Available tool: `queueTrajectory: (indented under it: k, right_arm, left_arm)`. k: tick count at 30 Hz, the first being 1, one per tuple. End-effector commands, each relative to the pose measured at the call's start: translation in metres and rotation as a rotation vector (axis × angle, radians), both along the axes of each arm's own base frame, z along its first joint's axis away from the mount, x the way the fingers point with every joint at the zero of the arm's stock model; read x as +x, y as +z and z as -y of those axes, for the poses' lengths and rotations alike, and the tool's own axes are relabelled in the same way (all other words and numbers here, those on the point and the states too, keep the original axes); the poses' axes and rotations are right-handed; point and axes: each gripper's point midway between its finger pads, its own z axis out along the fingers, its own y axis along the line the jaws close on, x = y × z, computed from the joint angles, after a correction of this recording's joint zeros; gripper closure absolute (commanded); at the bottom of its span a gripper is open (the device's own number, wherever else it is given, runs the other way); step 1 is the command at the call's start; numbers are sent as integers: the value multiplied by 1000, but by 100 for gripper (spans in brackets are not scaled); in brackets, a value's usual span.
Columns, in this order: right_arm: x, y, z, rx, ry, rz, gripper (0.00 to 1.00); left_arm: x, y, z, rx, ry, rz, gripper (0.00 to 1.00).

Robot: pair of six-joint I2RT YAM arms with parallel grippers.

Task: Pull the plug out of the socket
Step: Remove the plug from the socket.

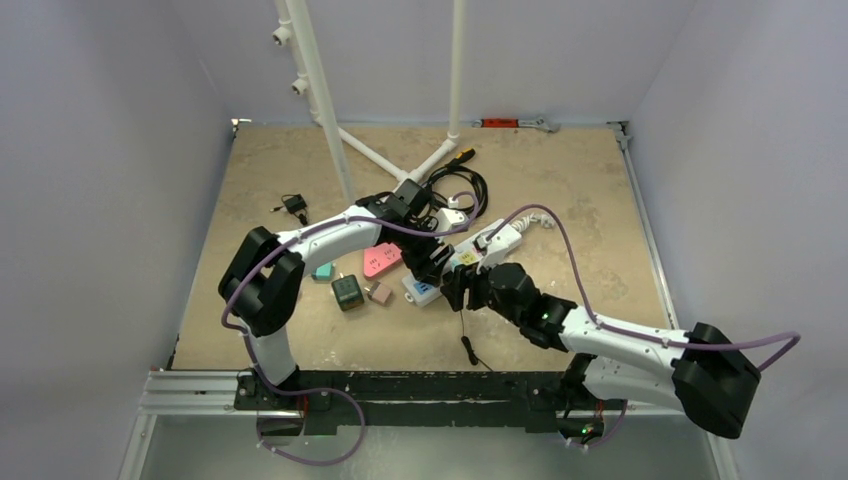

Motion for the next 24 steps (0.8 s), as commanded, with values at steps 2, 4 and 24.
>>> queueTrajectory:
  k: [2,4,24]
  right_arm:
    - [26,22,-1,-19,-74,117,33]
    - [28,22,-2,-28,-73,124,33]
    - [19,20,-16,-26,23,141,57]
  left_arm:
    - [-9,5,5,-32,-45,-51,97]
    - [-8,5,4,-29,-41,-47,98]
    - [-2,12,2,-37,-20,-25,100]
